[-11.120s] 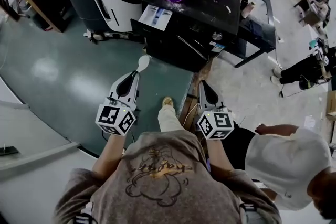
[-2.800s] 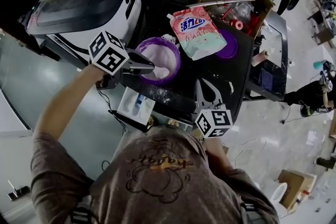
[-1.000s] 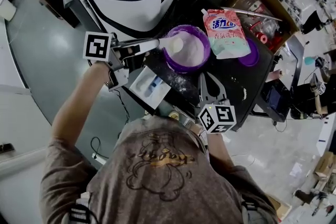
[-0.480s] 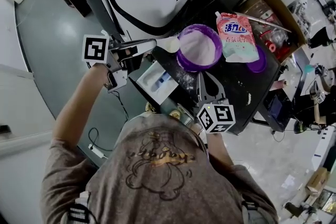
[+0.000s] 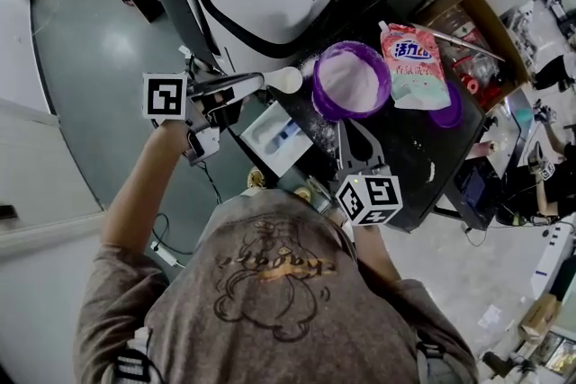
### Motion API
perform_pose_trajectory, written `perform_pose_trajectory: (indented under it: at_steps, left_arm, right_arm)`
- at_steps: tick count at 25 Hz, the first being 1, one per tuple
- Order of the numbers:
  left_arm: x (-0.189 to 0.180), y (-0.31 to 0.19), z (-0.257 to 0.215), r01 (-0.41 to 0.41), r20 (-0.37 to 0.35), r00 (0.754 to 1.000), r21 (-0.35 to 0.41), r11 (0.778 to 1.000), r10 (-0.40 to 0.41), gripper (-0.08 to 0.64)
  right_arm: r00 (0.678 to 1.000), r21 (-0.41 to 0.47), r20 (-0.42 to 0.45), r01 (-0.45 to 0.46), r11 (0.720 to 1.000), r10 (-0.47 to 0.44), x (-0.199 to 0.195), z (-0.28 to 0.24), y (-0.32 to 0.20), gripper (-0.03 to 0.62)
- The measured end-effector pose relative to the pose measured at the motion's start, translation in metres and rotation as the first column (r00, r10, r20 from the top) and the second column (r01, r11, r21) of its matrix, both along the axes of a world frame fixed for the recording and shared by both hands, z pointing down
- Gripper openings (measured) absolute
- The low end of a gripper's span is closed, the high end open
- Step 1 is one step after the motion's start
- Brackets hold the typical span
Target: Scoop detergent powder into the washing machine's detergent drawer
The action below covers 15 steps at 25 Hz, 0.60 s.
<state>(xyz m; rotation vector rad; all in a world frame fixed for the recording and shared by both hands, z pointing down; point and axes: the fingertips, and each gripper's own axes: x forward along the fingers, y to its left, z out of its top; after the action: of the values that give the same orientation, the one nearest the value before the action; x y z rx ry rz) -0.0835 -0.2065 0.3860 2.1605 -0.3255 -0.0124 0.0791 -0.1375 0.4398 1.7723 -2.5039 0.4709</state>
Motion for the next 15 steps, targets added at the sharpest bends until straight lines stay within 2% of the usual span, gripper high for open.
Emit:
perform_pose_trajectory:
  at_steps: [3, 12, 15]
  left_arm:
    - [-0.005, 0.004, 0.008, 0.024, -0.009, 1.000, -0.005, 1.000, -0.024, 0.023]
    - [-0.023, 0.013, 0.043, 0.091, 0.036, 0.995, 0.005, 0.996, -0.091, 0.023]
    - [-0.027, 0.019, 0.061, 0.111, 0.044, 0.993, -0.024, 0.994, -0.110, 0.023]
  right_arm:
    - [1.000, -0.005, -0.001, 0.009, 1.000, -0.009, -0.004, 0.002, 0.000, 0.002]
    - [0.999, -0.024, -0.009, 0.035, 0.999, -0.035, -0.015, 0.011, 0.003, 0.002]
    - [0.999, -0.030, -0.009, 0.041, 0.999, -0.042, -0.018, 0.013, 0.003, 0.002]
